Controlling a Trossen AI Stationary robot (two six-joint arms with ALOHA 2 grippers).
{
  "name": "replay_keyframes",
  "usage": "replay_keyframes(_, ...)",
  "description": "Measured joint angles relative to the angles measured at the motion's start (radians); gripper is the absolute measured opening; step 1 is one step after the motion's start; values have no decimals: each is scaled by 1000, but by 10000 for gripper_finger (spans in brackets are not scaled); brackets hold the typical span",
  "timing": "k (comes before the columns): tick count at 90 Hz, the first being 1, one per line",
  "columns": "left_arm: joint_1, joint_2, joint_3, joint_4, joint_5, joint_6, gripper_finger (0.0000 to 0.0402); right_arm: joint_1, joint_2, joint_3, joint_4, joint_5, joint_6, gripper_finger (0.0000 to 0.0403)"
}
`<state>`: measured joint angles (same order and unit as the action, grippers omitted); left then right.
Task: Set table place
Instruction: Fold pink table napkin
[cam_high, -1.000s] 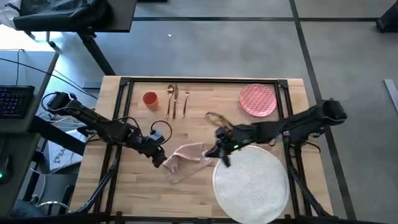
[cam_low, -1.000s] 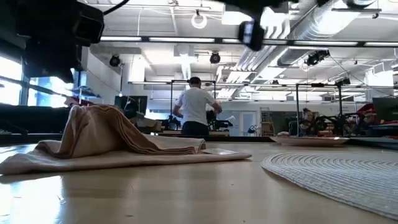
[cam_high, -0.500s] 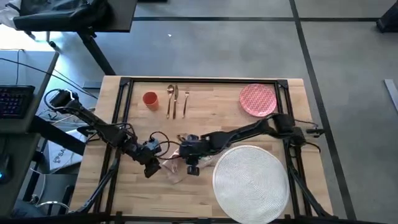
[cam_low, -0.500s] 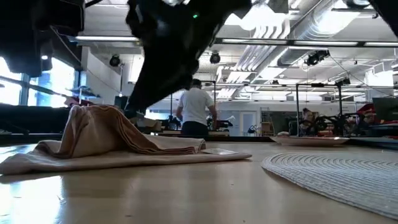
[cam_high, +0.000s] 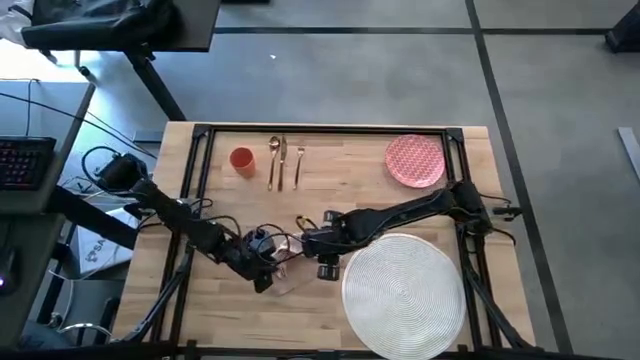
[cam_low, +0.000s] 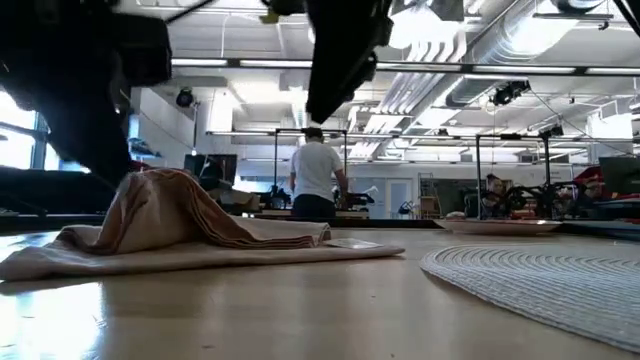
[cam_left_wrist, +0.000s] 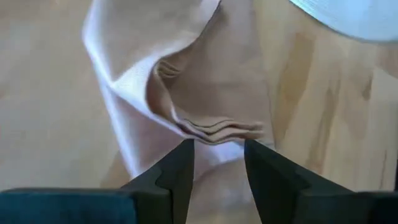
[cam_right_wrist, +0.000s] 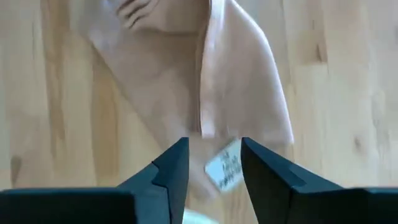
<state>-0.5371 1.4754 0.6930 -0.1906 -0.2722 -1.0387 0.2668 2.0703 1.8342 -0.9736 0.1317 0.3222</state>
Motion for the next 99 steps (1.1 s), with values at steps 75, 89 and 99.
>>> replay_keyframes(75, -72, 58, 1, 220, 26, 54, 136, 38, -108, -5, -253, 79, -35, 124)
replay_keyframes(89, -71, 132, 0, 241, -26, -156, 173, 38, -118, -5, -265, 78, -56, 124)
replay_keyframes(99, -70, 172, 0, 260, -56, -301, 180, 38, -122, -5, -285, 80, -66, 124)
